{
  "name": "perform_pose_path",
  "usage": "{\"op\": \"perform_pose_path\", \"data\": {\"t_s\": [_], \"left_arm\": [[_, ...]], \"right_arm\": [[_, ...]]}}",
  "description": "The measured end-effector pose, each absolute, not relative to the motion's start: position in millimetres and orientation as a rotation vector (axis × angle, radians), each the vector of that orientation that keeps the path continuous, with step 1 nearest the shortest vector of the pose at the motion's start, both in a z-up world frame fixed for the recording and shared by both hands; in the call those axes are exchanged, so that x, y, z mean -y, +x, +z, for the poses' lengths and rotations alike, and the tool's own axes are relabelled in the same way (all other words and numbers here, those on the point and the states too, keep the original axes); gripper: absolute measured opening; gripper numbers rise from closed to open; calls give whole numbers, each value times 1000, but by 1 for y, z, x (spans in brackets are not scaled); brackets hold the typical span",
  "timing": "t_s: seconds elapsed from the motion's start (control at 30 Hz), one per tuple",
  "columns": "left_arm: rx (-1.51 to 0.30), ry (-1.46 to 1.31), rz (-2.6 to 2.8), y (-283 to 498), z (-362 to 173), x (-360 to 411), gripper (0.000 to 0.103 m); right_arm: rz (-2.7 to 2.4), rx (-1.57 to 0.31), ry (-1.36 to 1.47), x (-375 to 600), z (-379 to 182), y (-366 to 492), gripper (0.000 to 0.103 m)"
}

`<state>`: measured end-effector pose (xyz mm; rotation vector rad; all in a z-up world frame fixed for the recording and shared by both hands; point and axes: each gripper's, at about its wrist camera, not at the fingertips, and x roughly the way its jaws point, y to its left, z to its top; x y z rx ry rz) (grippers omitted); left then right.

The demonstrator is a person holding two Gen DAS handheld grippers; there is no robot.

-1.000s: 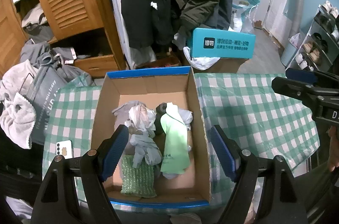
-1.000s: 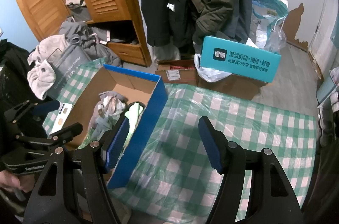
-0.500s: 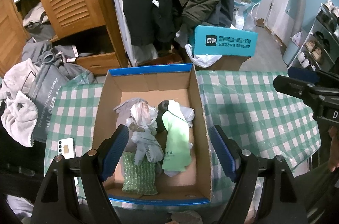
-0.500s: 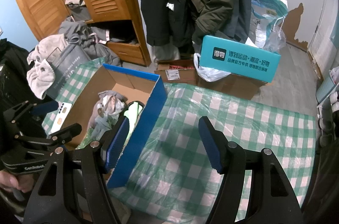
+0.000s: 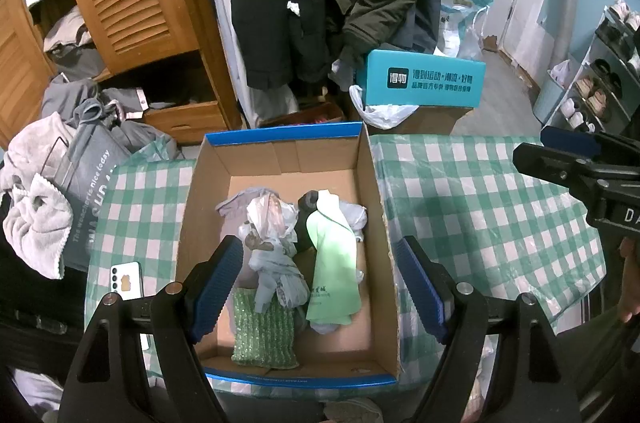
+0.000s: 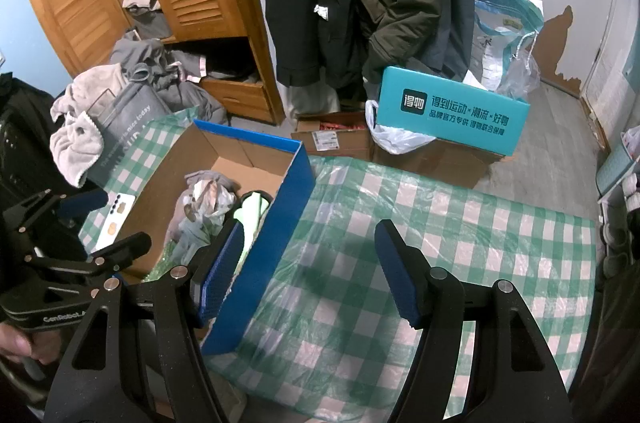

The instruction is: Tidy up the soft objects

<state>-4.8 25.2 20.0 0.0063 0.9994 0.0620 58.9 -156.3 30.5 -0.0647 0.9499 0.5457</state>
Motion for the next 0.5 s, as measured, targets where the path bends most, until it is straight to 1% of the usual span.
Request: {"op": "perform_pose_path", "data": {"t_s": [0.5], "left_arm": [[-1001,7,54,-4,20,-24,80]], "right_arm": [[545,-951,-64,155,31,59,67]]}}
